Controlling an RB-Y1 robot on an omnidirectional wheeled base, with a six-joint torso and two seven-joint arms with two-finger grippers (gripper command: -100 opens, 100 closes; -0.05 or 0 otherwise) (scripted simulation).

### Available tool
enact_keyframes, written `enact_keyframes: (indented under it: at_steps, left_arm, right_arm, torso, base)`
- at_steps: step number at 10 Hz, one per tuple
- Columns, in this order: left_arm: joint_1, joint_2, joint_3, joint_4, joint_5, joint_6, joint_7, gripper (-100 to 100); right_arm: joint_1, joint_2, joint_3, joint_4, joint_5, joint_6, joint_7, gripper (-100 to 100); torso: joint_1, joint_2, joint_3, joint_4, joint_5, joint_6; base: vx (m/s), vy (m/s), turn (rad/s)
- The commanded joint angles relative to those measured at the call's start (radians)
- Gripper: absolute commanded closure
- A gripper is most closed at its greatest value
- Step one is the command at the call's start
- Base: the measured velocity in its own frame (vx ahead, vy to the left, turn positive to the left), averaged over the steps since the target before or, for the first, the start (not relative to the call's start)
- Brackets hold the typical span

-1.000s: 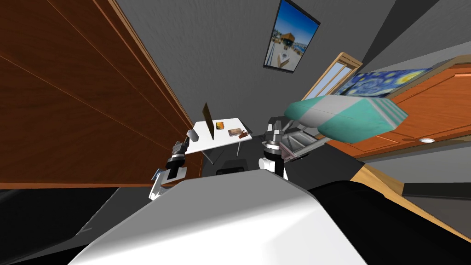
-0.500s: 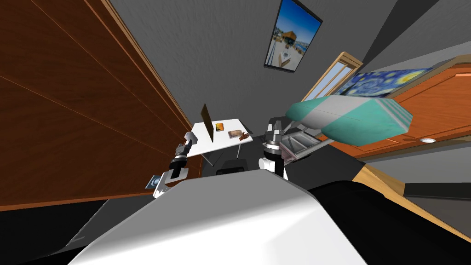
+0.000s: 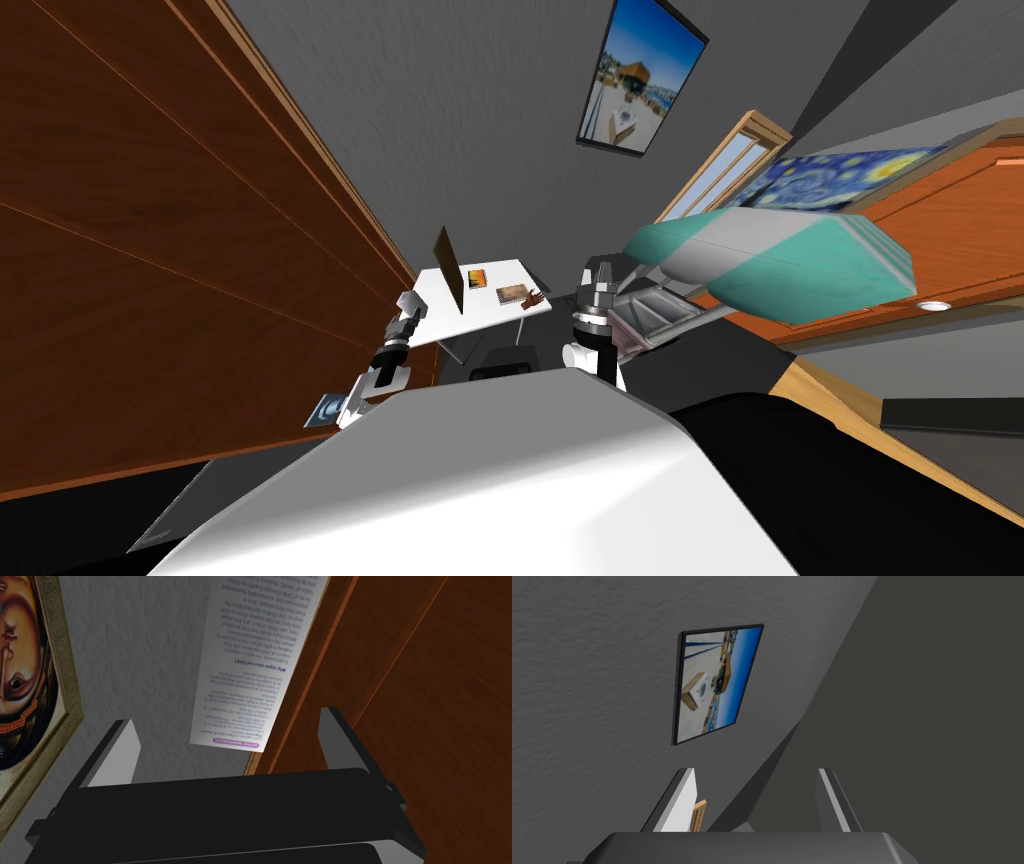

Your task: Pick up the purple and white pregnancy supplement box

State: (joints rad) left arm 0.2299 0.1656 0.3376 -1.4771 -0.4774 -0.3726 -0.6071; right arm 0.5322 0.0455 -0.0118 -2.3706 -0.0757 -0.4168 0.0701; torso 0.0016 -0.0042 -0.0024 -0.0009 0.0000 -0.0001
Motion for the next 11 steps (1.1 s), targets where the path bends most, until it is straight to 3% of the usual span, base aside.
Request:
enact_keyframes:
  at_steps: [1,2,3,4,5,9,10,11]
  left_arm:
    - [-0.012,0.013,0.002,0.038,-0.01,-0.003,-0.015,-100]
    - [-0.011,0.011,0.004,0.031,-0.005,-0.006,-0.008,-100]
    - [-0.013,0.013,0.005,0.035,-0.005,-0.008,-0.01,0]
    - [-0.013,0.013,0.004,0.035,-0.005,-0.007,-0.009,-100]
    - [-0.013,0.013,0.004,0.035,-0.005,-0.008,-0.009,100]
    - [-0.013,0.013,0.004,0.035,-0.005,-0.007,-0.009,100]
    - [-0.013,0.013,0.004,0.035,-0.005,-0.007,-0.009,0]
    - [-0.021,-0.002,0.008,0.063,-0.016,-0.022,-0.036,-100]
  right_arm:
    - [0.0,0.0,0.0,0.0,0.0,0.0,0.0,0]
    - [0.0,0.0,0.0,0.0,0.0,0.0,0.0,0]
    - [0.0,0.0,0.0,0.0,0.0,0.0,0.0,0]
    - [0.0,0.0,0.0,0.0,0.0,0.0,0.0,0]
    - [0.0,0.0,0.0,0.0,0.0,0.0,0.0,0]
    - [0.0,0.0,0.0,0.0,0.0,0.0,0.0,0]
    - [0.0,0.0,0.0,0.0,0.0,0.0,0.0,0]
    - [0.0,0.0,0.0,0.0,0.0,0.0,0.0,0]
  torso:
    - [0.0,0.0,0.0,0.0,0.0,0.0]
    - [0.0,0.0,0.0,0.0,0.0,0.0]
    - [0.0,0.002,0.001,0.0,0.0,0.0]
    - [-0.001,0.003,0.002,0.001,0.0,0.0]
    - [-0.001,0.004,0.002,0.001,0.0,0.0]
    - [-0.001,0.004,0.002,0.001,0.0,0.0]
    - [-0.001,0.004,0.002,0.001,0.0,0.0]
    - [-0.001,0.004,0.002,0.001,0.0,0.0]
  base:
    - [0.064,0.022,-0.018]
    - [0.029,0.011,-0.005]
    - [0.006,0.002,0.001]
    - [0.0,0.0,0.0]
    - [0.0,0.0,0.0]
    - [0.0,0.0,0.0]
    - [0.0,0.0,0.0]
    - [0.016,0.027,-0.003]
